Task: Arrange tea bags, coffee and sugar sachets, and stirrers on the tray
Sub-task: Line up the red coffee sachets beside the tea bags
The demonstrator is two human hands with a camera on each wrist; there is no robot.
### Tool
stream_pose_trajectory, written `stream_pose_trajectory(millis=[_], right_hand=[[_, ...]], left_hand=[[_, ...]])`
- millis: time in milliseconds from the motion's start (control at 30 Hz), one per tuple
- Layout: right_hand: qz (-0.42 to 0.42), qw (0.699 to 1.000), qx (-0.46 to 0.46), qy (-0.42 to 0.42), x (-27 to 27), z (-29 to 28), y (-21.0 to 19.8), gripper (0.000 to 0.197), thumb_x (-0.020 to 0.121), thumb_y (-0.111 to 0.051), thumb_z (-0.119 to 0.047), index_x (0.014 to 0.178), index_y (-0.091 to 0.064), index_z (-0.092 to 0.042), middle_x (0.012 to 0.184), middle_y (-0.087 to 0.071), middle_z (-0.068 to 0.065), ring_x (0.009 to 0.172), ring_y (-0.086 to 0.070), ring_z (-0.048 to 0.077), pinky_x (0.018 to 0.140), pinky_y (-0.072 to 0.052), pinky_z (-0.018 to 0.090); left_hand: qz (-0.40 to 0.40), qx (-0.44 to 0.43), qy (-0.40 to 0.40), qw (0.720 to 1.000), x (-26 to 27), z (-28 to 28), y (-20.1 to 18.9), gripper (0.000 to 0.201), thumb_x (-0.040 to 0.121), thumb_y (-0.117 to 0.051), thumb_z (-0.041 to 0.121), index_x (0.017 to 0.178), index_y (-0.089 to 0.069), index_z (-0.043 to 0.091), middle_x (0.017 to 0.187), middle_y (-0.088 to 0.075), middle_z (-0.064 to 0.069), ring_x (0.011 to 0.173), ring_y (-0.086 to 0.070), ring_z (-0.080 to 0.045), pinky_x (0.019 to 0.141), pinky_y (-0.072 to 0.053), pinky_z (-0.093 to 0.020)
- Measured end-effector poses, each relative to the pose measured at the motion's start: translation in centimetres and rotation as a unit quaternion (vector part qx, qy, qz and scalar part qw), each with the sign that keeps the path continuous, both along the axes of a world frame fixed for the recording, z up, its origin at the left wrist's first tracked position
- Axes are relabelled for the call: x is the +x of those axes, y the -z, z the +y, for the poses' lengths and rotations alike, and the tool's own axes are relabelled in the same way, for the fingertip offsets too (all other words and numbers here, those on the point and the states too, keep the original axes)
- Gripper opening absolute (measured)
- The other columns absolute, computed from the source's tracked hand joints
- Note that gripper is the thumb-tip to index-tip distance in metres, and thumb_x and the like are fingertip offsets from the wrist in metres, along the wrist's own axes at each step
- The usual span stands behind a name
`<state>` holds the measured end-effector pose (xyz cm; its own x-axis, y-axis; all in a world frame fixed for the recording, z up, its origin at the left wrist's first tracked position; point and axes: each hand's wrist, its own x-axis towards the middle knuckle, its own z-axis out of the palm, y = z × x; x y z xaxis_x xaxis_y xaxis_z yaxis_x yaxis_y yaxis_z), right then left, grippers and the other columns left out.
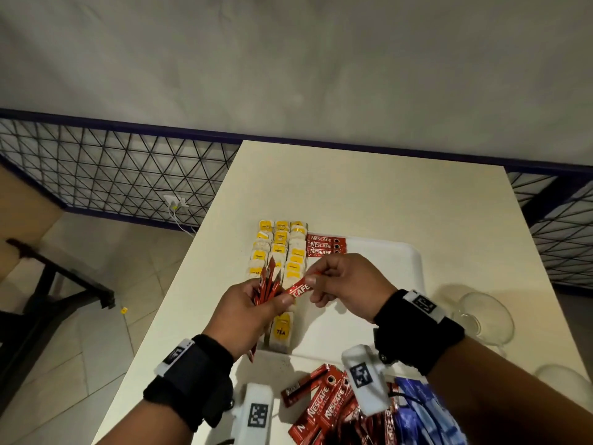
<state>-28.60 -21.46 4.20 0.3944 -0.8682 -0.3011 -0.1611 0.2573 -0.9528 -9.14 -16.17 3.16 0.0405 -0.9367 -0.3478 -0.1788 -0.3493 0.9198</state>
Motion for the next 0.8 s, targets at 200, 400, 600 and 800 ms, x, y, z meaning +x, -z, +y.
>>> stream_pose_trajectory(millis=[200, 400, 600, 800], right_hand=[[0.004, 1.0, 0.021, 0.019, -0.3, 0.5, -0.6, 0.014, 0.092, -0.06, -0.008, 0.078, -0.062, -0.007, 0.065, -0.065, 0.008, 0.046, -0.057, 0.014, 0.044, -0.045, 0.021], [0.013, 0.999, 0.015, 0.031, -0.5, 0.6, 0.1, 0.012, 0.091, -0.063, -0.009, 0.079, -0.065, -0.008, 0.068, -0.068, 0.008, 0.048, -0.057, 0.016, 0.047, -0.047, 0.024], [0.092, 0.995, 0.009, 0.046, -1.3, -0.5, 2.4, 0.006, 0.088, -0.068, -0.015, 0.089, -0.073, -0.014, 0.056, -0.058, 0.002, 0.051, -0.053, 0.015, 0.053, -0.046, 0.02], [0.112, 0.958, 0.049, 0.259, -4.0, -4.9, 7.0, 0.015, 0.082, -0.074, -0.01, 0.077, -0.061, -0.013, 0.068, -0.059, 0.007, 0.049, -0.049, 0.017, 0.048, -0.044, 0.027]], left_hand=[[0.004, 0.008, 0.022, 1.0, 0.4, -0.9, -1.3, 0.01, 0.088, -0.069, 0.015, 0.084, -0.064, 0.007, 0.046, -0.047, 0.005, 0.043, -0.036, -0.012, 0.047, -0.031, -0.025], [-0.035, -0.003, 0.009, 0.999, 0.2, -1.4, -1.5, 0.007, 0.084, -0.072, 0.009, 0.081, -0.066, 0.007, 0.047, -0.057, 0.008, 0.04, -0.045, -0.003, 0.048, -0.036, -0.022], [-0.128, -0.009, 0.024, 0.991, 0.9, -2.3, -0.5, 0.009, 0.08, -0.078, 0.022, 0.08, -0.071, 0.017, 0.071, -0.072, 0.0, 0.058, -0.061, -0.005, 0.06, -0.046, -0.02], [-0.17, 0.012, 0.015, 0.985, 4.3, -2.2, 0.5, 0.011, 0.078, -0.079, 0.023, 0.081, -0.07, 0.017, 0.063, -0.069, 0.011, 0.051, -0.057, 0.003, 0.055, -0.043, -0.015]])
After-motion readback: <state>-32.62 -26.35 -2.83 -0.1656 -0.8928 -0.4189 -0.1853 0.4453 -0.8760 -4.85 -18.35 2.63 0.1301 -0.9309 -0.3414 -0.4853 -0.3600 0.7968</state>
